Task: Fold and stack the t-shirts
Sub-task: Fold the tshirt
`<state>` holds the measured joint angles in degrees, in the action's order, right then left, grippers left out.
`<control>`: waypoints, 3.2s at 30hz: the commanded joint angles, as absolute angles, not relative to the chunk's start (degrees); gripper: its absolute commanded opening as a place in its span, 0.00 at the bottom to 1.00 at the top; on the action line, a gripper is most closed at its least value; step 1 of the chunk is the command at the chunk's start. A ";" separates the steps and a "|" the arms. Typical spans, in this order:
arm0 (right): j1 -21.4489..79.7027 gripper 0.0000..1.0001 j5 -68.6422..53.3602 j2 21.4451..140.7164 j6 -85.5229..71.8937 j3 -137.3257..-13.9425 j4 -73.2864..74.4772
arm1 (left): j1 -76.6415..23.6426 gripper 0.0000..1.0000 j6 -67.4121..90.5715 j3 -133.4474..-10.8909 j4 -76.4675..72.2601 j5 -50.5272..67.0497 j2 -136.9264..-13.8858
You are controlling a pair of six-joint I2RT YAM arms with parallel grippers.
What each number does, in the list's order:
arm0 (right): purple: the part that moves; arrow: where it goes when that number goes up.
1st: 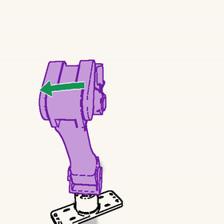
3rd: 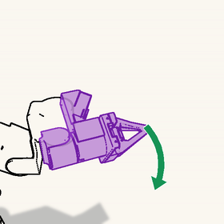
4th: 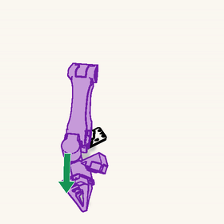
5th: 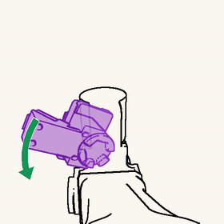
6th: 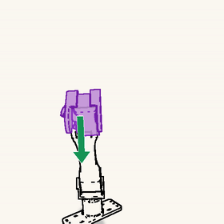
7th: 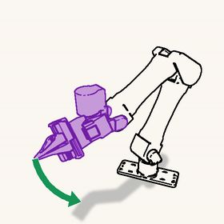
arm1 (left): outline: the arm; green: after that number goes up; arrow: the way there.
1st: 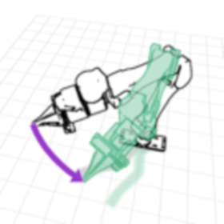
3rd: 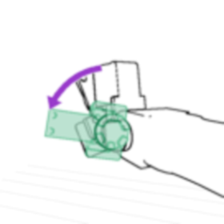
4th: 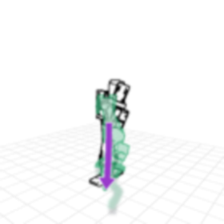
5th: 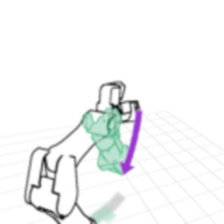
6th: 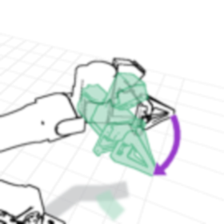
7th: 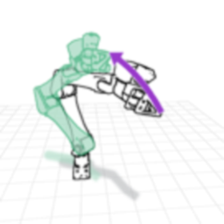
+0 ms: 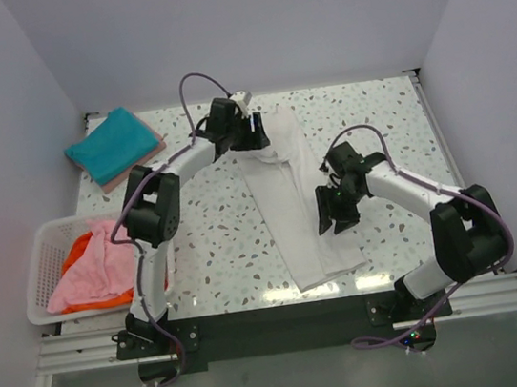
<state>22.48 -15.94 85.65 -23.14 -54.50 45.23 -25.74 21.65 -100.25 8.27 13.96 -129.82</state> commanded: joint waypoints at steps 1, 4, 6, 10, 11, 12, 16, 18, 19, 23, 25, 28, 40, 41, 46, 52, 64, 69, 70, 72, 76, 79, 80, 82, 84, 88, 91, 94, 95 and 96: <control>23.20 0.50 -15.03 83.68 -21.97 -50.38 44.92 | -26.72 0.68 25.92 -92.50 6.95 13.27 -119.98; 23.90 0.50 -15.20 82.62 -22.41 -47.29 43.42 | -27.86 0.68 27.77 -84.33 4.31 13.09 -116.02; 24.26 0.50 -15.38 82.36 -23.11 -45.63 42.28 | -28.47 0.68 29.44 -81.57 3.34 14.41 -114.79; 26.45 0.49 -15.65 82.79 -24.61 -43.60 39.47 | -29.09 0.68 30.94 -77.88 1.32 15.73 -114.87; 26.72 0.49 -15.47 83.05 -25.22 -43.33 38.51 | -29.00 0.68 31.20 -77.78 0.88 16.25 -115.66; 27.41 0.49 -15.38 83.75 -25.57 -42.81 37.97 | -29.09 0.69 31.11 -78.04 0.88 16.26 -116.27; 29.70 0.49 -15.64 85.95 -27.77 -42.27 35.16 | -28.74 0.69 29.62 -80.77 2.37 16.70 -120.40; 31.71 0.49 -15.73 86.92 -29.09 -43.41 34.54 | -28.30 0.69 28.74 -82.08 4.03 16.79 -122.51; 32.34 0.49 -15.56 88.05 -29.53 -43.77 33.41 | -28.13 0.69 27.70 -82.18 4.30 16.09 -123.22; 35.68 0.49 -15.73 91.92 -32.95 -46.83 31.20 | -25.41 0.69 26.37 -82.79 5.36 14.50 -124.45; 38.31 0.49 -15.21 93.33 -34.10 -48.42 30.42 | -24.18 0.69 24.80 -83.32 5.45 14.59 -124.98; 41.57 0.49 -14.15 96.67 -36.03 -52.02 29.88 | -23.29 0.69 21.72 -86.12 7.03 14.41 -126.55; 45.44 0.50 -7.39 98.46 -37.53 -63.98 36.55 | -22.32 0.70 17.05 -90.97 8.17 16.79 -121.14; 45.44 0.51 -6.43 97.39 -37.79 -63.98 37.35 | -22.24 0.70 17.05 -89.84 8.70 16.53 -119.63; 45.35 0.52 -3.52 89.66 -39.90 -60.48 41.04 | -22.41 0.70 16.70 -82.37 11.07 14.77 -106.74; 45.44 0.52 -2.72 84.64 -41.13 -53.36 40.79 | -22.94 0.71 15.21 -67.96 18.88 13.27 -93.36; 45.53 0.52 -6.76 85.78 -43.68 -46.58 33.67 | -28.82 0.71 17.31 -51.60 31.37 20.02 -84.64; 45.44 0.49 -7.03 86.22 -44.12 -45.62 32.26 | -30.93 0.71 19.42 -47.64 31.99 23.47 -83.85; 45.53 0.48 -6.94 86.39 -44.03 -45.62 32.34 | -31.37 0.70 19.51 -47.29 32.08 23.64 -83.76; 45.53 0.45 -6.68 86.57 -44.30 -45.18 32.17 | -31.73 0.71 19.60 -46.58 32.34 23.99 -83.67; 45.53 0.31 -6.59 86.92 -44.39 -44.65 31.90 | -32.60 0.71 19.42 -46.23 32.08 26.62 -85.25; 45.53 0.27 -6.50 86.75 -44.39 -44.39 32.17 | -33.22 0.71 19.42 -45.79 31.73 27.42 -86.92; 45.53 0.27 -6.50 86.66 -44.56 -44.21 32.17 | -33.40 0.71 19.42 -45.70 31.73 27.42 -87.45; 45.53 0.25 -6.50 86.40 -44.65 -44.03 32.08 | -33.75 0.70 19.42 -45.70 31.90 27.42 -88.67; 45.53 0.24 -6.50 86.31 -44.74 -43.86 31.99 | -34.01 0.70 19.51 -45.70 31.82 27.60 -89.64; 45.44 0.23 -6.68 86.40 -44.91 -43.51 31.82 | -34.80 0.68 19.34 -45.53 31.90 27.69 -91.23; 45.53 0.22 -6.77 86.31 -45.00 -43.33 31.64 | -35.24 0.67 19.25 -45.00 31.38 27.69 -92.28; 45.53 0.22 -6.77 86.22 -45.26 -43.07 31.64 | -35.86 0.64 19.25 -44.65 31.20 27.69 -93.16; 45.53 0.22 -6.77 86.13 -45.26 -43.07 31.55 | -35.95 0.61 19.34 -44.65 31.11 27.69 -93.34; 45.53 0.22 -6.68 86.05 -45.35 -43.07 31.55 | -36.21 0.59 19.34 -44.39 31.03 27.69 -93.69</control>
